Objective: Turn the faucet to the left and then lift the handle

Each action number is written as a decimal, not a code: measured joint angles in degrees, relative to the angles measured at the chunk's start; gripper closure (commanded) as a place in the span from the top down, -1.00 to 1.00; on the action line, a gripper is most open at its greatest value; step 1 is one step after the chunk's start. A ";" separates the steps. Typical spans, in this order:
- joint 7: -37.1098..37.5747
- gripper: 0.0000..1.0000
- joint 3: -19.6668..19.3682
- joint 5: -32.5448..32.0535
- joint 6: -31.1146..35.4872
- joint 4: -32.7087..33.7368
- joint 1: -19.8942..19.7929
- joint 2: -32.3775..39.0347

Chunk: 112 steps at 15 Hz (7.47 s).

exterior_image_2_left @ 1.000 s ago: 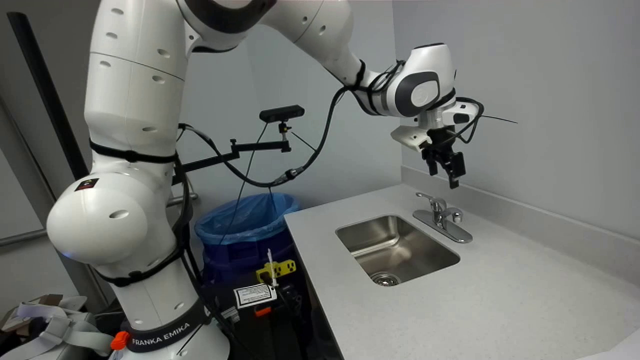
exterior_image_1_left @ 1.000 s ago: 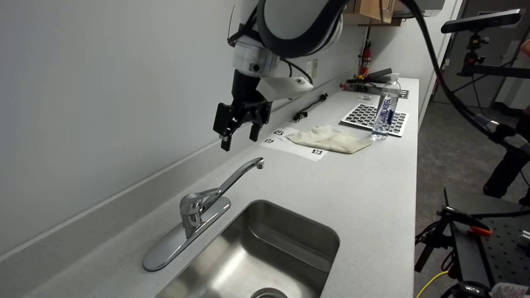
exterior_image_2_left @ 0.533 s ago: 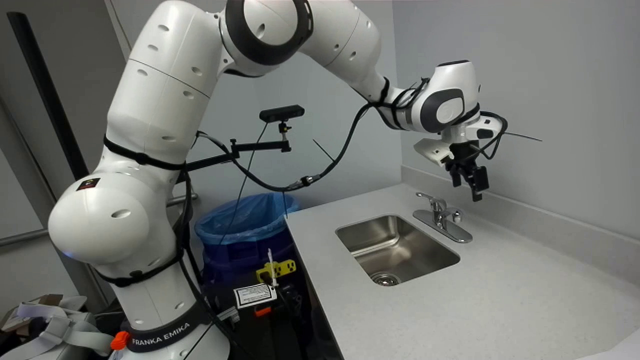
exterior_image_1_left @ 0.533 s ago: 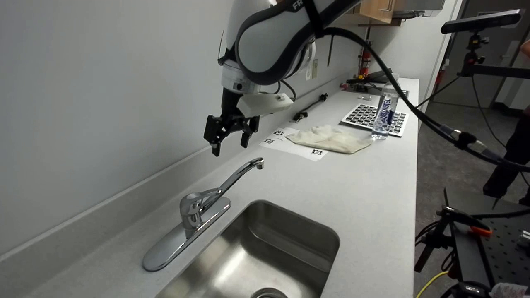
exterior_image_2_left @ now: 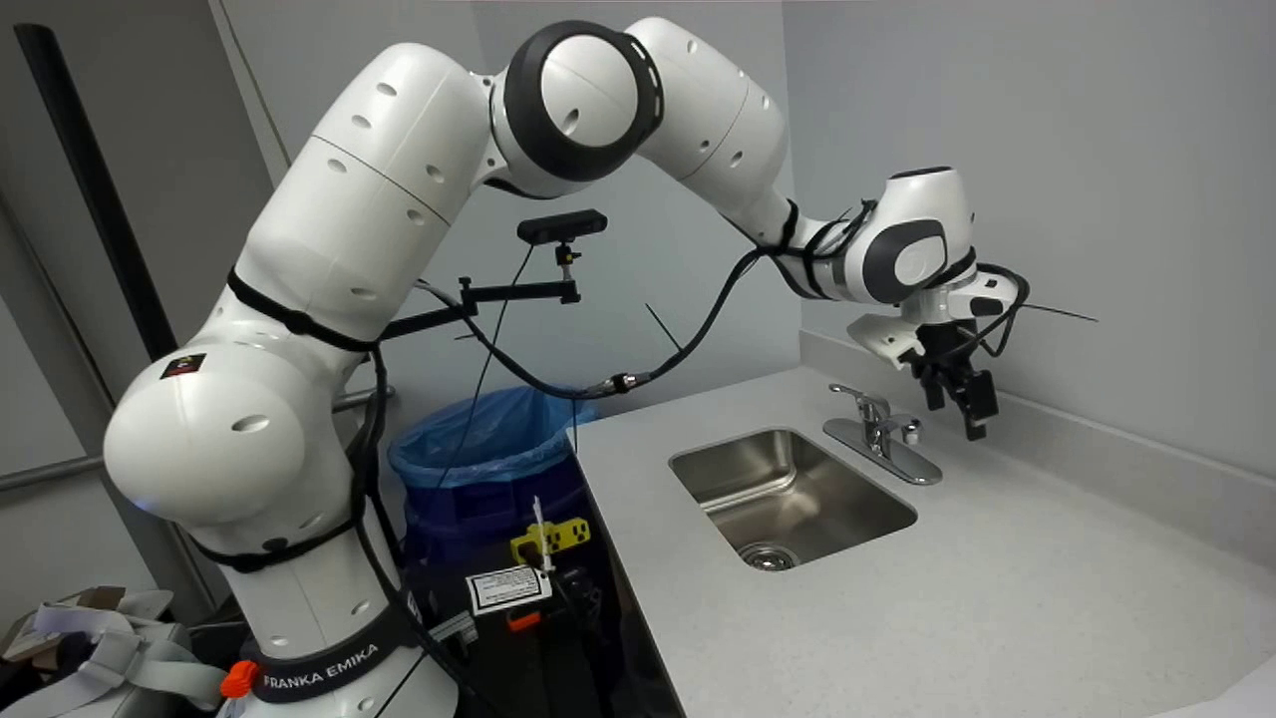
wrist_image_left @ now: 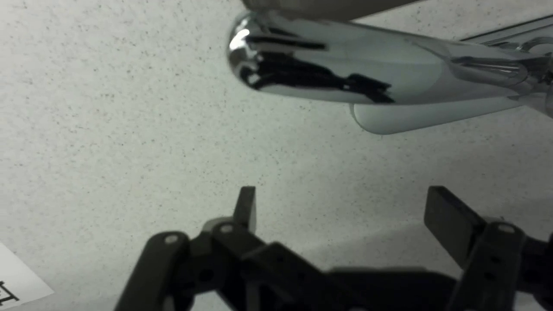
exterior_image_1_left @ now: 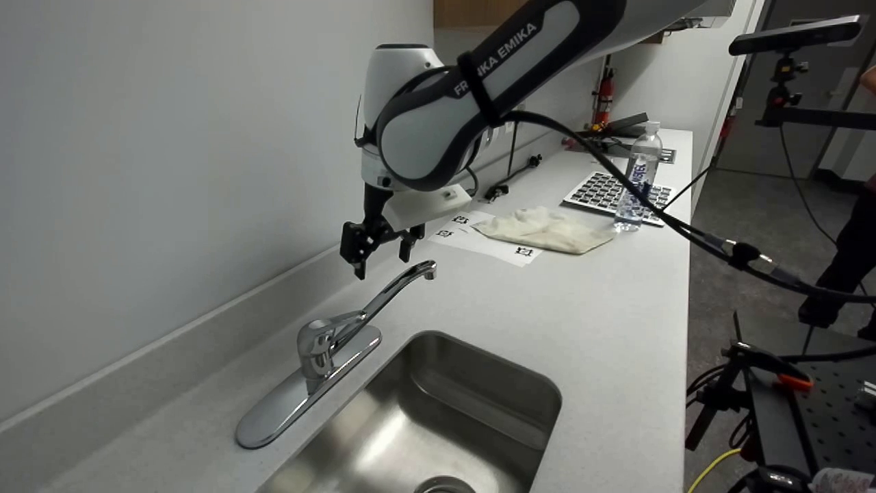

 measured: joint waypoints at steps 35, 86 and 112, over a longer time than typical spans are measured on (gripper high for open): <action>-13.79 1.00 2.52 -6.09 -6.94 -21.04 0.12 -15.04; -16.87 -1.00 9.44 -7.16 7.45 -24.00 3.12 -15.78; -15.44 -1.00 9.24 -7.15 25.36 -19.75 5.05 -10.59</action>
